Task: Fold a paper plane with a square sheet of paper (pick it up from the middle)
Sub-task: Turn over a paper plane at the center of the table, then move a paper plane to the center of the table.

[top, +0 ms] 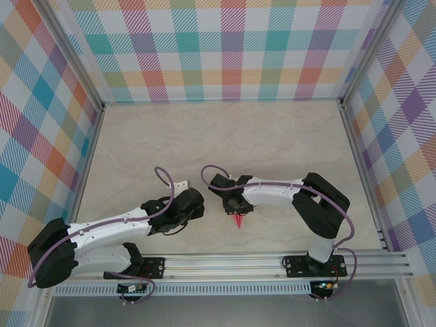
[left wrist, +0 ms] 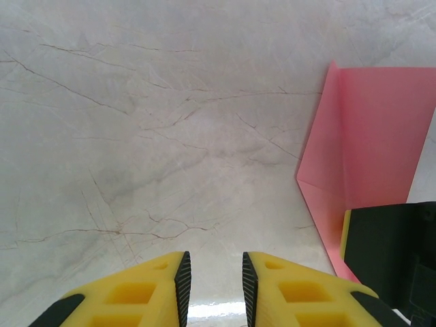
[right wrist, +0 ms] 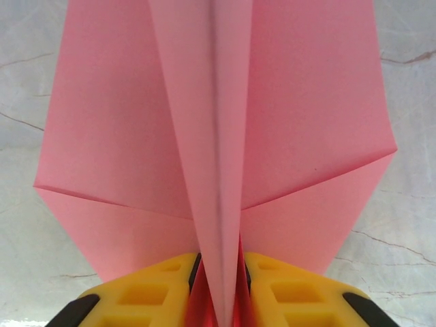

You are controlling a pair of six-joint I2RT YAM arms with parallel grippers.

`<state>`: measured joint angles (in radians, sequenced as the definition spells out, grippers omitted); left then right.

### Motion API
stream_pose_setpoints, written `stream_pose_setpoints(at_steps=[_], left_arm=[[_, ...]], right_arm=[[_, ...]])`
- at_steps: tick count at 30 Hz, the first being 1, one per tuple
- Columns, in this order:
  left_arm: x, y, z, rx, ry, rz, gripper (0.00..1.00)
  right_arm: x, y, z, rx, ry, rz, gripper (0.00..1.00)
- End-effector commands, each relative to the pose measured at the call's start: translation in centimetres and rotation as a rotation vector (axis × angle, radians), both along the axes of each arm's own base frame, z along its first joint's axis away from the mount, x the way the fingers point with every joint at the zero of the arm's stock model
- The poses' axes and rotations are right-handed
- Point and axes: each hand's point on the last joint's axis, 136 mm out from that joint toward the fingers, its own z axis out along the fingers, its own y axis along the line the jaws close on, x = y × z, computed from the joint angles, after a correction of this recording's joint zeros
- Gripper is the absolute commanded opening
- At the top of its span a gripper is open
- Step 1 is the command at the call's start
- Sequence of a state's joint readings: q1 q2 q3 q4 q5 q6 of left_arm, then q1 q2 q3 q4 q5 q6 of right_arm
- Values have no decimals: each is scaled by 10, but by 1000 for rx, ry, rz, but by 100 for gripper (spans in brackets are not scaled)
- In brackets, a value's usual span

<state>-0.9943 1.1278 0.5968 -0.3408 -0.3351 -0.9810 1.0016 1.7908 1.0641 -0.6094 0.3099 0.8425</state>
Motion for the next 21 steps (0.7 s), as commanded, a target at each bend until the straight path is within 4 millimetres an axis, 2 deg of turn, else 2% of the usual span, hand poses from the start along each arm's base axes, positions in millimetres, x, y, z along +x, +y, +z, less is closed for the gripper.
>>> stream_pose_setpoints(at_steps=[1, 7, 10, 13, 16, 18, 21], left_arm=[[-1, 7, -2, 18, -8, 21, 29], [0, 5, -1, 12, -10, 16, 29], [0, 5, -2, 8, -15, 15, 29], [0, 5, -5, 7, -18, 10, 29], [0, 3, -5, 1, -24, -4, 30], [-1, 4, -6, 4, -24, -6, 30], [-1, 4, -5, -1, -29, -8, 31]], right_arm=[[-8, 1, -18, -4, 52, -10, 24], [-2, 7, 1, 41, 18, 10, 23], [5, 2, 6, 53, 1, 1, 25], [5, -3, -8, 39, 24, -18, 27], [-5, -4, -33, 28, 93, -31, 26], [-11, -4, -43, 37, 119, -49, 26], [-11, -8, -40, 30, 109, -62, 27]])
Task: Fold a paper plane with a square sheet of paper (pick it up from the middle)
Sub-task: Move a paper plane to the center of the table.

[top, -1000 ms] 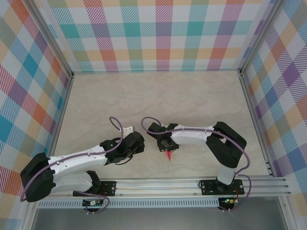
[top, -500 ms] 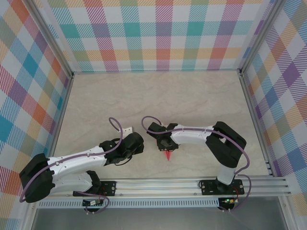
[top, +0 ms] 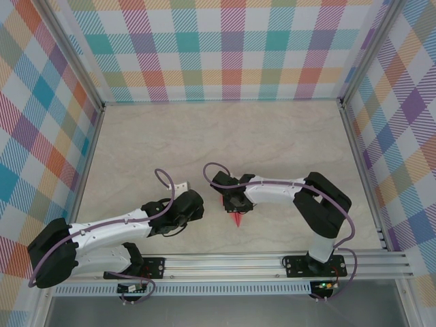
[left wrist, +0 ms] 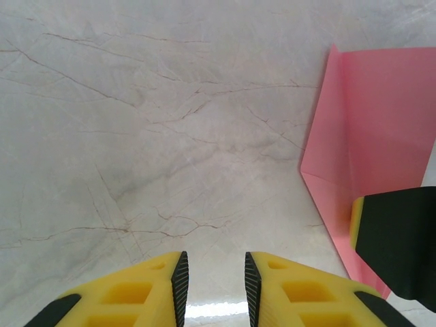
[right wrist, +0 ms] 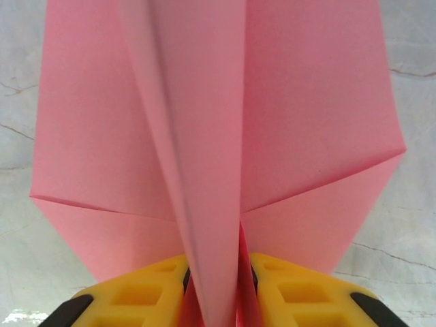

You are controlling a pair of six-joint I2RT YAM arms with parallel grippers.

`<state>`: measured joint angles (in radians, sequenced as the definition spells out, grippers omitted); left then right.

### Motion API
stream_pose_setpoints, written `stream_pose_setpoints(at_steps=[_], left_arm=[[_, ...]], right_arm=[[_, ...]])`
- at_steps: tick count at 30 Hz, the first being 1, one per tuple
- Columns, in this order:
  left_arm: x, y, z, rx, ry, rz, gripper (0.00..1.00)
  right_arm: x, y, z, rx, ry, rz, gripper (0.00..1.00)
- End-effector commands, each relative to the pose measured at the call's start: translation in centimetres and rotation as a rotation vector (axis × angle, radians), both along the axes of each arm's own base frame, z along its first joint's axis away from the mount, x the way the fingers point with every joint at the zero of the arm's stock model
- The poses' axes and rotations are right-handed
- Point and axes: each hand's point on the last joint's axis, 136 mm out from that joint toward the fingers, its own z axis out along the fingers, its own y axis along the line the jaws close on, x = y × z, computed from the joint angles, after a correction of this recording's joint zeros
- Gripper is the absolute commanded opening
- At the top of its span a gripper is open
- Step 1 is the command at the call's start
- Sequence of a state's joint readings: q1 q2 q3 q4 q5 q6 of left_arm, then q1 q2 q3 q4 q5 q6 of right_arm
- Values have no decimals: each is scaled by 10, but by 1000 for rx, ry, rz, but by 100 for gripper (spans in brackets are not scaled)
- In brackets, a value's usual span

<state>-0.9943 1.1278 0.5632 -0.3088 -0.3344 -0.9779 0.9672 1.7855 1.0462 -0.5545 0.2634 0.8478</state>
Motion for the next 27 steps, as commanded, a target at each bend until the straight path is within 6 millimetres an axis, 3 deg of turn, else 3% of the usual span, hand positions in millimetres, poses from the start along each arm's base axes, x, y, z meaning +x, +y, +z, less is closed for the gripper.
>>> stream_pose_setpoints(at_steps=[1, 6, 9, 16, 19, 21, 27], left_arm=[[1, 2, 3, -3, -30, -5, 30], [3, 0, 6, -5, -41, -14, 30], [5, -8, 9, -41, -54, -24, 31], [5, -10, 9, -28, -45, -35, 31], [4, -9, 9, -32, -45, -32, 31], [4, -8, 9, -34, -46, -30, 31], [5, -7, 12, -32, -57, -31, 32]], right_arm=[[-16, -12, -33, -38, 83, -27, 27], [1, -7, 6, -22, -10, -3, 28], [5, -10, 15, -24, -39, -4, 31], [-13, -11, -36, -29, 80, -35, 32], [-18, -12, -49, -42, 112, -49, 32], [-17, -12, -48, -42, 107, -52, 32], [-2, -9, -17, -44, 32, -42, 33]])
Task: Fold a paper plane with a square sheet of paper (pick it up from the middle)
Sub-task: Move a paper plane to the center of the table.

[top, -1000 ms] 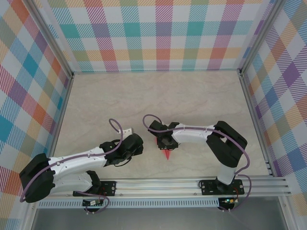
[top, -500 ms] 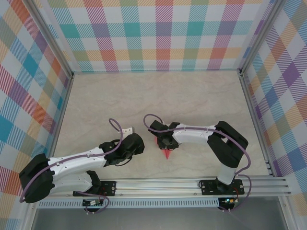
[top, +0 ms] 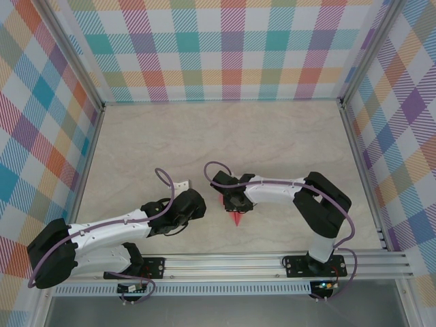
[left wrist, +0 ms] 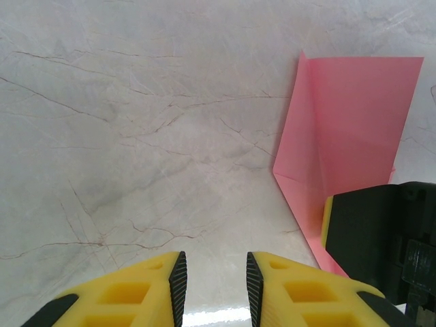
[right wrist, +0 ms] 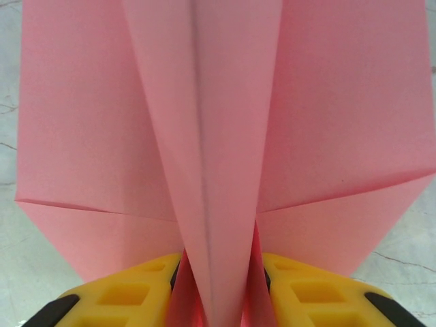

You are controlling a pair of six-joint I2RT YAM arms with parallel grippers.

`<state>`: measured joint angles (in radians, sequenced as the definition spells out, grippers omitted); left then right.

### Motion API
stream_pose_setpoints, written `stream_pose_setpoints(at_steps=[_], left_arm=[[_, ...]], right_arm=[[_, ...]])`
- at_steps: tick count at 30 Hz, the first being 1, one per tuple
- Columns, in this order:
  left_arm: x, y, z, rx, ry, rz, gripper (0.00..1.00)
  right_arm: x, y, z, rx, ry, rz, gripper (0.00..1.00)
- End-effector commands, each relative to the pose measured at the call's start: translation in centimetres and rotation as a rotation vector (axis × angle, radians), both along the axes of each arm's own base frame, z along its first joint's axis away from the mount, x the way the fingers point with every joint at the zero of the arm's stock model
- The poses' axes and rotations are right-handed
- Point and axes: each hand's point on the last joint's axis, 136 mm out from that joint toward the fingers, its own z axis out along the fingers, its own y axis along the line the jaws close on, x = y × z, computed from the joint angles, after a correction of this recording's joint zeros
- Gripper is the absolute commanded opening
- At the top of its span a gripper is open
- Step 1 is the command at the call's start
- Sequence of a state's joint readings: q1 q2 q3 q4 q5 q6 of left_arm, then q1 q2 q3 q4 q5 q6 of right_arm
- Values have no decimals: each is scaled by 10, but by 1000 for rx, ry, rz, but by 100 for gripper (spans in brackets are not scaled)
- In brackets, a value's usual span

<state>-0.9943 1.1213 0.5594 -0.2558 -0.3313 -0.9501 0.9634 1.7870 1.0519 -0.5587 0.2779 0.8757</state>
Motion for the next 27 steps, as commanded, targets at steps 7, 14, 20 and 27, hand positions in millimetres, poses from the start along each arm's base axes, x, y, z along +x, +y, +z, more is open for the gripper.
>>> stream_pose_setpoints(at_steps=[7, 14, 20, 27], left_arm=[[1, 0, 6, 4, -27, -14, 34], [2, -1, 7, 8, -32, -20, 35], [4, -1, 9, 27, -40, -28, 36], [6, -5, 13, 29, -49, -40, 37]], right_arm=[[-3, -10, -15, -36, 21, -21, 37], [-12, -10, -33, -3, 57, -54, 35], [0, -8, 9, 0, -25, -5, 38], [5, -11, 36, 5, -77, 18, 44]])
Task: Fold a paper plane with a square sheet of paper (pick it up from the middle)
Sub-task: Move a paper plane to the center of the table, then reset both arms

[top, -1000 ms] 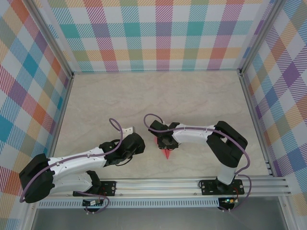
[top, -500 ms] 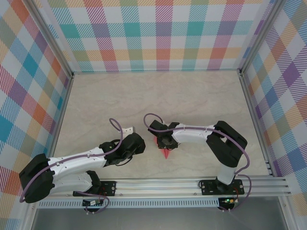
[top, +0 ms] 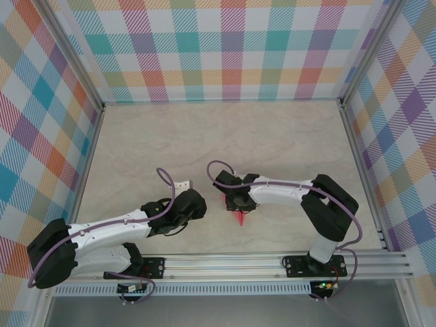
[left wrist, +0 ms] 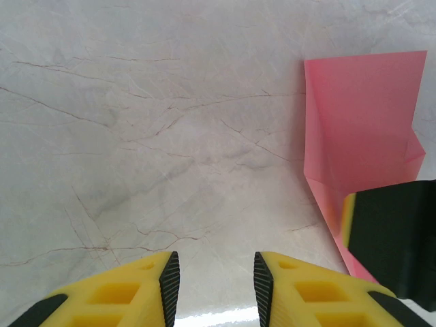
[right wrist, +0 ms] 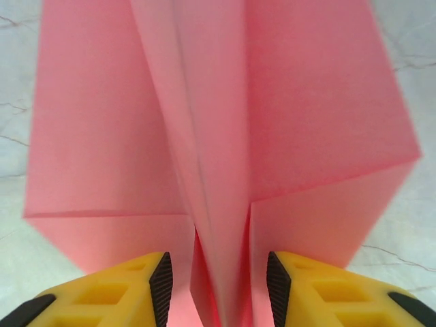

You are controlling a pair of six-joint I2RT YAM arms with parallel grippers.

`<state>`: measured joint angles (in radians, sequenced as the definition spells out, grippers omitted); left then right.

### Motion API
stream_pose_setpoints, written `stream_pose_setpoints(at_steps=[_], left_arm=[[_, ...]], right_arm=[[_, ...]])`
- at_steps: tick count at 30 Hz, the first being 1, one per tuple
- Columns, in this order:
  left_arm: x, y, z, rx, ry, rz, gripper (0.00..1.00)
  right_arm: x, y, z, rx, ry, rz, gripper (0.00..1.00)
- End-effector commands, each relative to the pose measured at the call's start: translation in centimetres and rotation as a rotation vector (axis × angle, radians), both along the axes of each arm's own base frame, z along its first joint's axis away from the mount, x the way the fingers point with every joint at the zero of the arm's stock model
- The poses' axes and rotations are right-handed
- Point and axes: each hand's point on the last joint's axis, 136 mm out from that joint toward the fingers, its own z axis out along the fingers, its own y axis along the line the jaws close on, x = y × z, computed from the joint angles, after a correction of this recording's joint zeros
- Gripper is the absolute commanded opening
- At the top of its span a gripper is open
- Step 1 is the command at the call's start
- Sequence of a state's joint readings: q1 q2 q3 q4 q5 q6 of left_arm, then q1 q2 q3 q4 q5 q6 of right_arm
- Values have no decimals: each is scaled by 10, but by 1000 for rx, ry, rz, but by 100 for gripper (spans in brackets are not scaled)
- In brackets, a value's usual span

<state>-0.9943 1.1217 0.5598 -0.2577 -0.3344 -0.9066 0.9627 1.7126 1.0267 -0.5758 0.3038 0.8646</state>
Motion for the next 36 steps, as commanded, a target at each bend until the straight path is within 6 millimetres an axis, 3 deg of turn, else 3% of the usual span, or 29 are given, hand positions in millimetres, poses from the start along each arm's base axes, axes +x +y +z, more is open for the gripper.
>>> stream_pose_setpoints(at_steps=[1, 13, 17, 21, 25, 29, 33, 36], left_arm=[[6, -6, 13, -1, -36, -12, 37], [6, -7, 11, 13, -31, -20, 38], [7, -7, 13, 15, -35, -21, 39], [6, -2, 14, 46, -37, -25, 39], [9, 9, 21, 86, -72, -8, 46], [14, 28, 33, 148, -146, 22, 60], [26, 67, 52, 273, -253, 111, 75], [38, 106, 72, 358, -325, 211, 85]], right_arm=[[5, -4, 20, 0, -40, 15, 44], [5, -5, 1, -43, -12, 17, 44], [9, 0, 3, -37, -14, 29, 43], [12, 5, 27, 14, -58, 50, 47], [16, -7, 74, 73, -184, 66, 55], [22, -41, 126, 50, -368, 51, 70], [35, -116, 165, -78, -578, -83, 89], [47, -167, 176, -142, -680, -169, 96]])
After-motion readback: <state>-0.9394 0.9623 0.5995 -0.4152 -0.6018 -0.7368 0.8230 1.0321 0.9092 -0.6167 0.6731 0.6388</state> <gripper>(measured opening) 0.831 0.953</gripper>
